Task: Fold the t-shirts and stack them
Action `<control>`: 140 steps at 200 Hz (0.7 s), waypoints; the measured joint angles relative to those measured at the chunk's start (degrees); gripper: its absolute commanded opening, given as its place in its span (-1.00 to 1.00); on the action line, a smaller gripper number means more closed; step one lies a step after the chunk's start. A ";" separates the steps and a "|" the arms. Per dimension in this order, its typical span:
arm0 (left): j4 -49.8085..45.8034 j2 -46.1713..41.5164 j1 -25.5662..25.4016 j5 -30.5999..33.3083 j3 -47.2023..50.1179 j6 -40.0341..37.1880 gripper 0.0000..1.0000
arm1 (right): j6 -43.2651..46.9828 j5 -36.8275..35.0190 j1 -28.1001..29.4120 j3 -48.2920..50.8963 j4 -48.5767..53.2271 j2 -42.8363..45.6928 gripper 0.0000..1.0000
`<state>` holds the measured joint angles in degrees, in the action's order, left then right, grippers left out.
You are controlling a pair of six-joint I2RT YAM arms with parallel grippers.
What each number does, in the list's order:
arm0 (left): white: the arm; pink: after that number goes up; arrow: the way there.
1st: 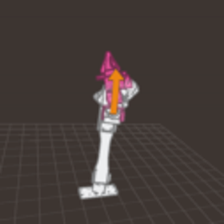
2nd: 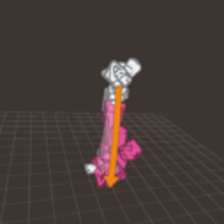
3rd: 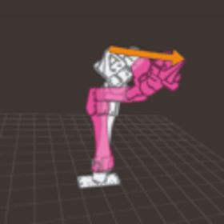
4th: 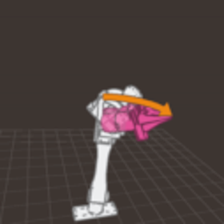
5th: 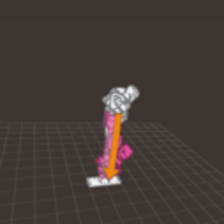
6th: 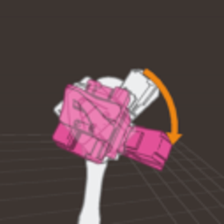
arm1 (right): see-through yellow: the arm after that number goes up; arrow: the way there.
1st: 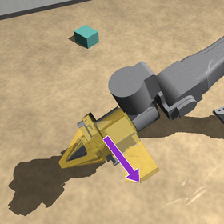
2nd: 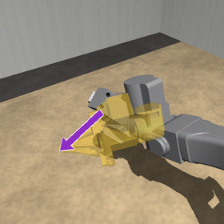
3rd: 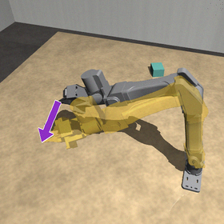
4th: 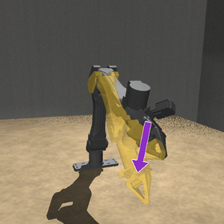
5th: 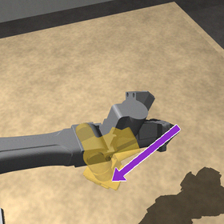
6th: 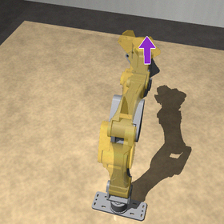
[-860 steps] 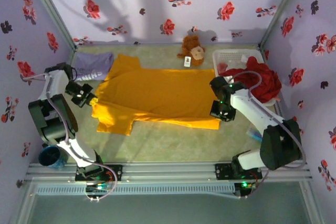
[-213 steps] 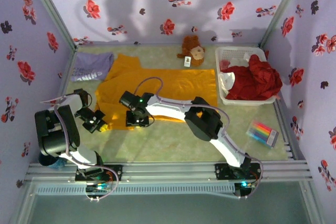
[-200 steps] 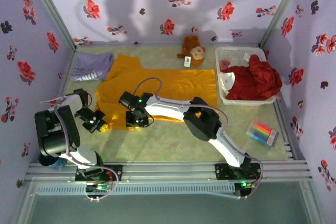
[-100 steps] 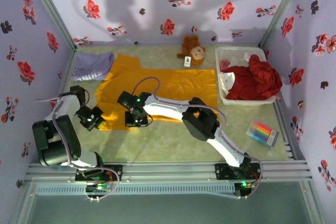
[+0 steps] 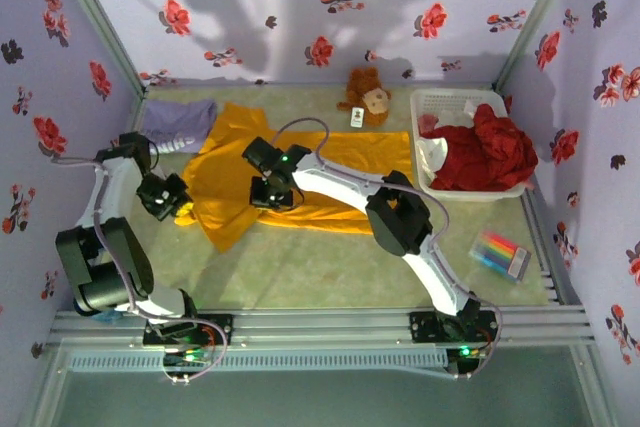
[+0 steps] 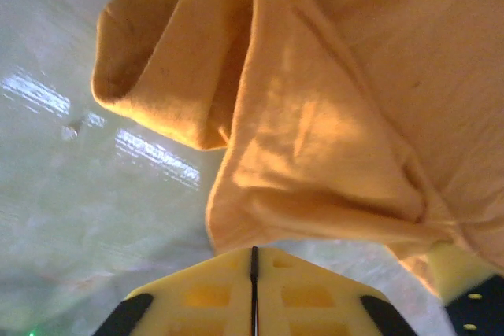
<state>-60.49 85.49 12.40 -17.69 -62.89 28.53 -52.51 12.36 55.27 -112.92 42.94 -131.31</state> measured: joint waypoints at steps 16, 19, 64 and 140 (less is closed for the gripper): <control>0.15 0.22 -1.01 -0.20 4.17 -0.33 -0.53 | 0.00 0.66 -0.26 -0.24 0.04 -0.02 -1.00; 0.07 0.22 -1.29 -0.35 4.96 -0.46 -0.48 | 0.00 0.85 -0.24 -0.31 0.04 -0.02 -1.00; 2.05 -1.16 -7.72 -1.66 13.94 1.42 -0.29 | 0.00 2.12 1.16 -0.39 0.04 -0.07 -1.00; 6.56 0.11 -9.16 -0.04 16.55 2.71 -0.31 | -0.02 2.93 1.79 -0.39 0.02 -0.07 -1.00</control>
<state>-53.93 85.60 3.25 -17.74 -46.35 31.24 -52.53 15.29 57.06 -113.32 42.96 -131.37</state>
